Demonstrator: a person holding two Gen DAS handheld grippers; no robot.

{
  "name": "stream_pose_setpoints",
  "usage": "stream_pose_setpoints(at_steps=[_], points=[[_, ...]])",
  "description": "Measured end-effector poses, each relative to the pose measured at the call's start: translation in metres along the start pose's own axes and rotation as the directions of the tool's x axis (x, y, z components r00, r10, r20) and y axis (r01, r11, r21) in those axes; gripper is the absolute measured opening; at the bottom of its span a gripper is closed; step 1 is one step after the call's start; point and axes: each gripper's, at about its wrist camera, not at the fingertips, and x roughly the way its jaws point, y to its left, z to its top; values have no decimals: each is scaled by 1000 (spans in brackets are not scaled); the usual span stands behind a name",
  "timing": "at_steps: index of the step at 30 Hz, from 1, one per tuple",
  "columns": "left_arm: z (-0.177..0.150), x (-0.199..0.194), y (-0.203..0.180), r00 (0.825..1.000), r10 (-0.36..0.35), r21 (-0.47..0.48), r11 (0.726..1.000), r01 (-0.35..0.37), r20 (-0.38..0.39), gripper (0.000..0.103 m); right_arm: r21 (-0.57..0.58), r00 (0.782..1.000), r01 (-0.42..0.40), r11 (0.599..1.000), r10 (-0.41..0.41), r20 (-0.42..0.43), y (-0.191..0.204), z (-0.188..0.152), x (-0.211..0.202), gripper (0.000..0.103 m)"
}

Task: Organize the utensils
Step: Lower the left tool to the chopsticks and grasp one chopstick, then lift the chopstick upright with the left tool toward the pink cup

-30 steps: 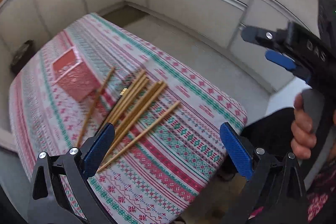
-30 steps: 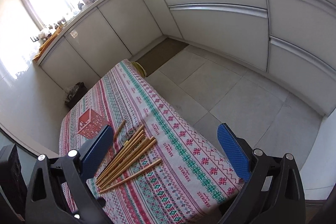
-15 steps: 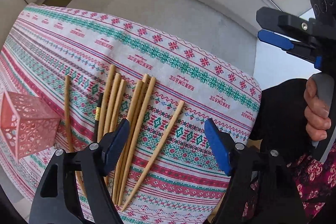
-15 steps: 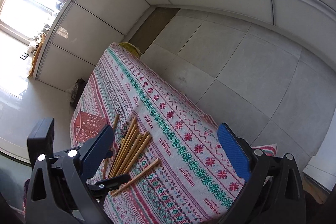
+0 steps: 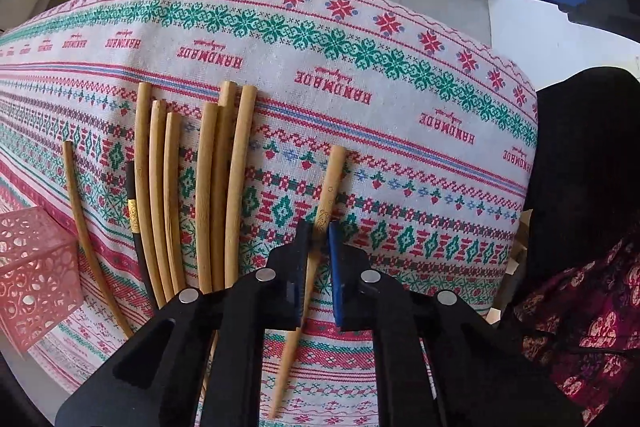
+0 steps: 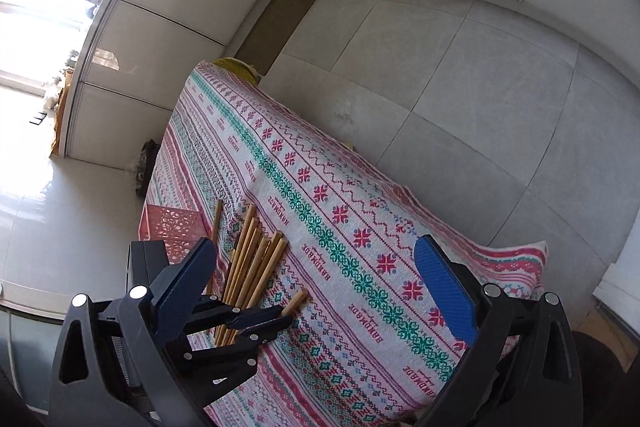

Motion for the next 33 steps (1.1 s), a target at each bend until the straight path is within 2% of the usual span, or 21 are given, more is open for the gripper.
stream_pose_setpoints(at_steps=[4,7,9,11,14,16,17,18,19,20,23,24,26,29,33], points=[[-17,-1,1,997,-15,-90,996,22,81,8,181,991,-41,983,63,-119,-19,2,26,96],[-49,-11,7,987,-18,-198,979,49,158,6,208,970,-71,976,116,-215,-14,-5,45,96],[-71,-25,10,970,-36,-266,959,101,238,6,189,963,-63,980,109,-246,-2,-8,54,95],[-97,-42,11,944,-38,-322,935,149,326,6,180,964,-37,983,82,-252,11,-9,64,95],[-133,-64,11,896,-8,-407,889,210,444,6,181,956,23,983,31,-292,27,-10,84,85],[-157,-78,6,854,18,-438,864,248,520,6,163,938,86,983,-25,-345,37,-12,100,59],[-164,-87,0,830,30,-443,856,267,557,6,152,930,116,982,-53,-365,42,-13,107,53],[-170,-97,-1,804,45,-447,849,283,593,6,139,920,144,980,-81,-383,47,-14,114,38],[-179,-106,-5,776,60,-446,845,295,627,6,127,911,165,978,-102,-399,52,-15,121,31],[-187,-114,-8,753,78,-445,845,298,653,6,117,906,187,975,-125,-405,56,-15,125,29],[-200,-134,-14,702,111,-428,855,294,704,6,86,903,256,963,-206,-377,68,-16,136,22],[-202,-136,-21,689,117,-423,858,293,715,6,75,902,270,960,-225,-368,72,-16,138,21],[-205,-145,-22,675,136,-422,862,280,725,6,61,898,294,954,-254,-358,79,-19,140,21],[-206,-150,-20,664,147,-425,861,279,734,6,52,894,323,945,-286,-345,96,-21,152,21],[-216,-157,-22,648,170,-438,856,277,742,6,22,876,358,933,-328,-353,111,-16,164,19]])
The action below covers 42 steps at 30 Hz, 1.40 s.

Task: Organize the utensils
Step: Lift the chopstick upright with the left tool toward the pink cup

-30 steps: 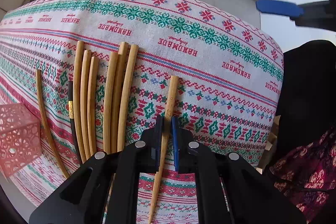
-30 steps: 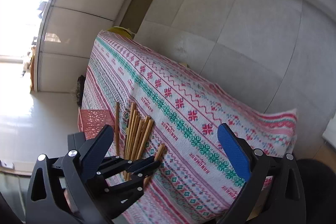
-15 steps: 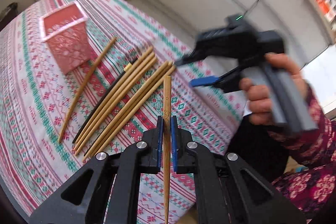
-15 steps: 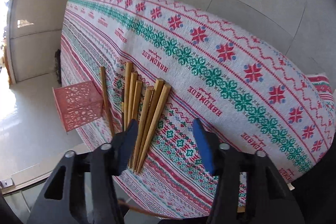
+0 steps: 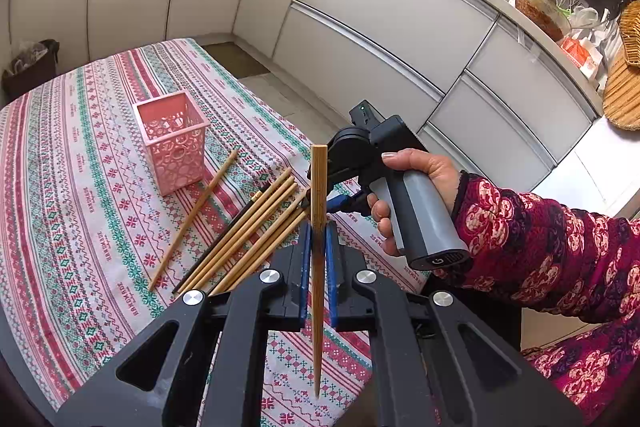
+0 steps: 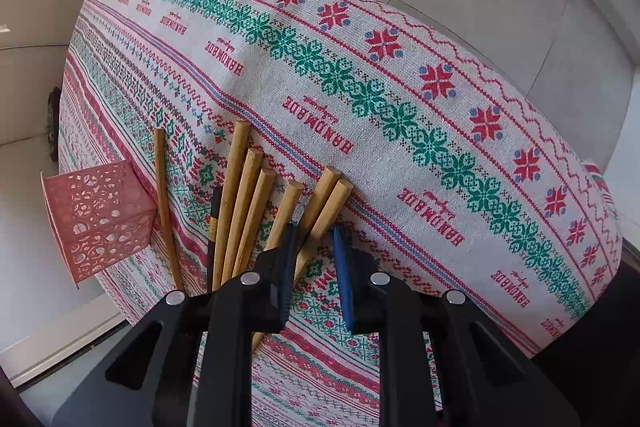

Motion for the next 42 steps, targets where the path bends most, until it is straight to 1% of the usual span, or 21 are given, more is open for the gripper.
stream_pose_setpoints(at_steps=[5,8,9,11,12,14,19,22,26,28,29,30,31,32,33,34,36,37,39,40,42], points=[[0,-6,2,999,7,-15,1000,-6,37,6,-128,997,68,989,-63,42,36,2,8,16],[0,-8,6,999,10,-27,1000,-9,46,6,-188,997,65,980,-54,62,39,-7,7,14],[0,-8,7,999,12,-33,999,-10,49,6,-208,994,98,973,-88,60,40,-10,7,12],[0,-9,8,999,9,-42,999,-7,53,8,-226,993,113,968,-105,48,33,-14,8,9],[0,-10,8,998,10,-44,999,-8,56,9,-243,992,122,962,-109,67,30,-17,7,8],[1,-12,8,998,12,-51,999,-9,67,9,-283,991,112,953,-86,103,32,-21,7,8],[3,-20,4,995,9,-56,998,-3,96,9,-368,984,39,929,27,174,28,-34,12,8],[3,-14,3,997,14,-71,997,-8,80,9,-364,981,-14,931,83,175,23,-36,15,8],[1,3,6,999,39,-87,996,-36,29,9,-382,980,-29,924,101,170,3,-43,4,8],[2,2,11,998,46,-105,994,-42,35,9,-397,980,-34,917,109,167,-13,-42,-8,8],[2,1,19,998,55,-139,989,-49,41,9,-396,979,-39,917,114,167,-14,-41,-10,8],[3,1,32,997,69,-197,978,-60,40,9,-391,979,-40,919,115,169,-16,-40,-10,8],[3,4,49,996,85,-271,960,-73,30,18,-382,980,-41,923,113,167,-18,-37,-10,8],[2,10,68,995,97,-356,930,-90,3,28,-371,981,-40,928,107,162,-23,-35,-10,8],[-1,19,87,994,101,-438,893,-106,-35,44,-365,981,-56,929,119,154,-26,-32,-10,8],[-5,31,104,992,101,-509,852,-124,-73,49,-362,981,-60,930,121,148,-27,-30,-11,8],[-14,60,132,978,119,-606,770,-200,-172,49,-374,982,-50,926,114,153,-27,-30,-12,8],[-17,72,138,970,132,-627,743,-232,-202,49,-380,982,-43,924,110,156,-29,-30,-13,8],[-18,93,145,957,164,-643,711,-283,-240,49,-387,982,-39,921,108,156,-28,-31,-13,8],[-16,99,145,947,200,-636,704,-317,-251,49,-388,982,-42,921,110,154,-27,-30,-12,8],[-8,112,143,926,269,-603,703,-376,-264,49,-391,982,-53,919,118,145,-30,-29,-13,8]])
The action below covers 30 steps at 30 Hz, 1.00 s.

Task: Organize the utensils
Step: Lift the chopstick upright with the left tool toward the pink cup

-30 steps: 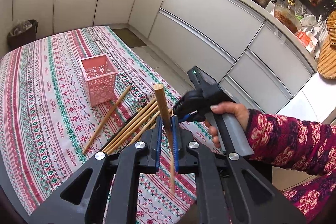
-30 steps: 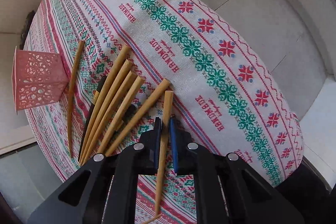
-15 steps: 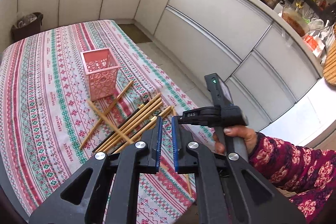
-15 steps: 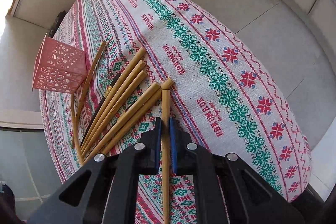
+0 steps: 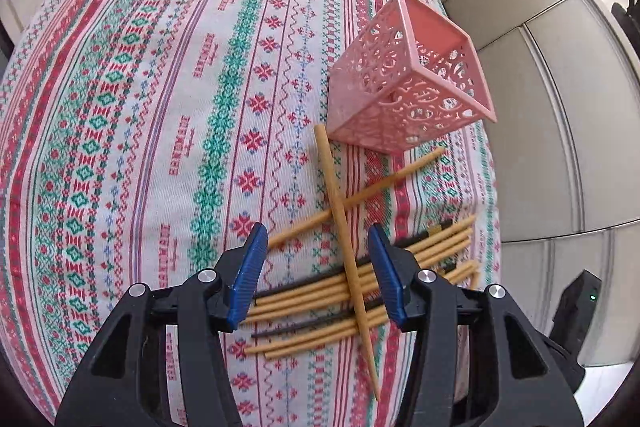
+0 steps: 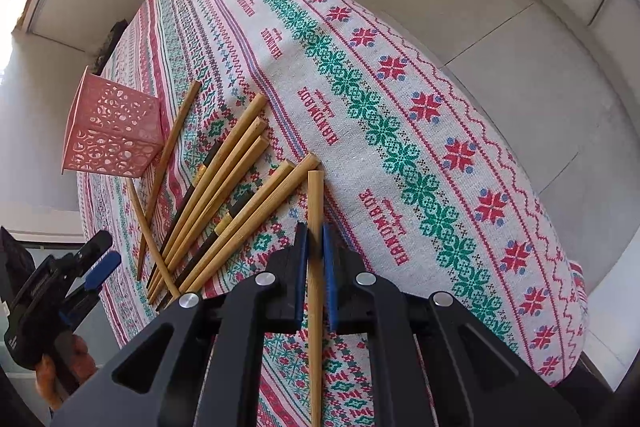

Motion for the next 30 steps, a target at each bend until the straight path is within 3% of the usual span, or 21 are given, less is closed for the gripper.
stream_pose_setpoints(at_steps=[2,6,7,9,10,11,15,17,21,25,30], points=[[4,11,-10,996,83,8,997,-83,25,49,-5,1000,-2,1000,2,-2,-1,1,-1,8],[10,38,-19,991,132,-6,991,-132,18,47,-28,1000,15,999,-15,-3,7,2,3,8],[11,39,-23,987,146,2,989,-147,59,46,-44,1000,25,999,-25,-1,9,2,3,9],[12,43,-31,978,188,43,981,-192,86,32,-54,999,33,998,-32,9,11,1,4,9],[11,46,-33,973,212,66,974,-218,86,11,-63,999,35,997,-34,12,12,0,3,9],[9,46,-33,972,216,74,972,-222,89,9,-68,999,36,997,-35,14,12,-1,3,8],[-5,33,-14,985,147,65,986,-153,92,6,-42,1000,-12,999,12,16,5,-3,2,8],[-14,18,-4,991,97,47,994,-101,94,6,0,995,-98,995,98,4,-3,-4,0,8],[-28,-28,-5,985,-4,94,996,-13,172,6,-64,983,-153,986,159,92,4,-12,-26,8],[-47,-70,-10,952,-134,144,985,97,277,6,-188,952,-216,958,249,179,24,-30,-60,8],[-78,-117,-32,885,-217,235,964,127,412,6,-368,862,-180,912,326,388,46,-57,-119,8]])
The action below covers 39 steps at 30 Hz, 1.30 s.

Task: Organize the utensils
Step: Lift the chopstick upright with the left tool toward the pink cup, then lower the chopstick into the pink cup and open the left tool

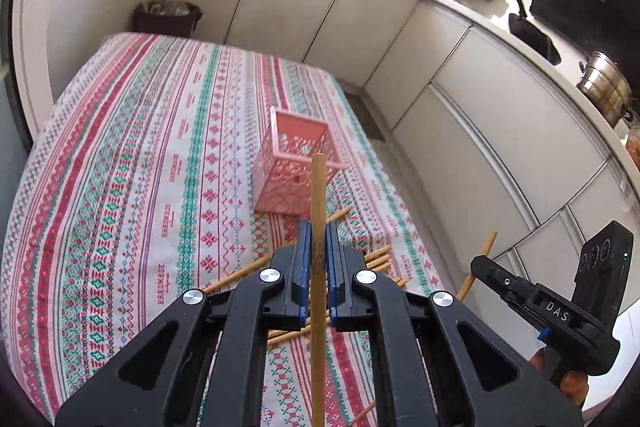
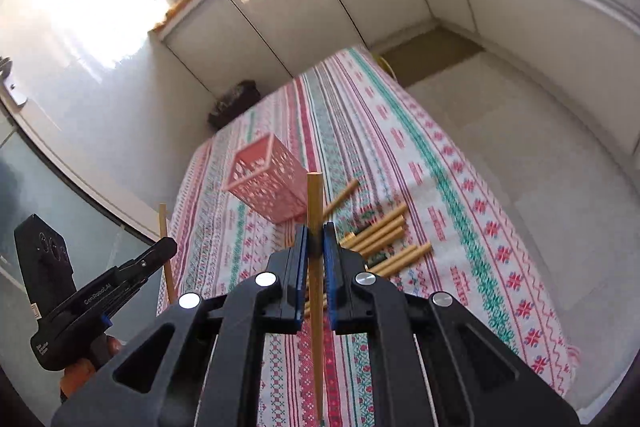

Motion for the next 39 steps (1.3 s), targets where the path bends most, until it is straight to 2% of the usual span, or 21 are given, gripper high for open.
stream_pose_setpoints(at_steps=[3,6,11,15,20,24,26,27,30,36,39], points=[[11,-17,-16,995,-6,35,999,3,100,6,-70,995,18,997,-11,102,16,4,-22,8],[22,-31,-30,982,-7,72,997,-6,190,6,-108,985,27,994,-8,175,29,14,-38,8],[46,-47,-51,944,-26,131,991,-19,330,6,-128,971,25,992,7,238,42,31,-58,8],[70,-48,-63,903,-46,159,987,-25,428,6,-126,966,19,992,15,258,47,53,-64,8],[102,-46,-76,826,-47,175,982,-64,562,6,-134,955,14,991,27,295,53,83,-65,8],[125,-37,-82,743,-6,160,978,-136,669,6,-134,943,5,991,40,330,56,108,-61,8],[134,-27,-81,717,3,148,978,-148,697,6,-129,940,3,992,41,338,55,118,-56,8],[138,-22,-80,710,8,142,978,-152,704,6,-126,941,1,992,41,335,54,121,-53,8],[145,2,-72,711,25,119,981,-152,703,6,-119,944,11,993,29,330,49,126,-41,8],[137,52,-56,714,102,113,962,-247,693,7,-106,952,32,994,1,305,40,124,-25,8],[127,68,-41,739,143,74,965,-253,659,11,-112,953,37,993,-1,302,41,124,-24,8]])
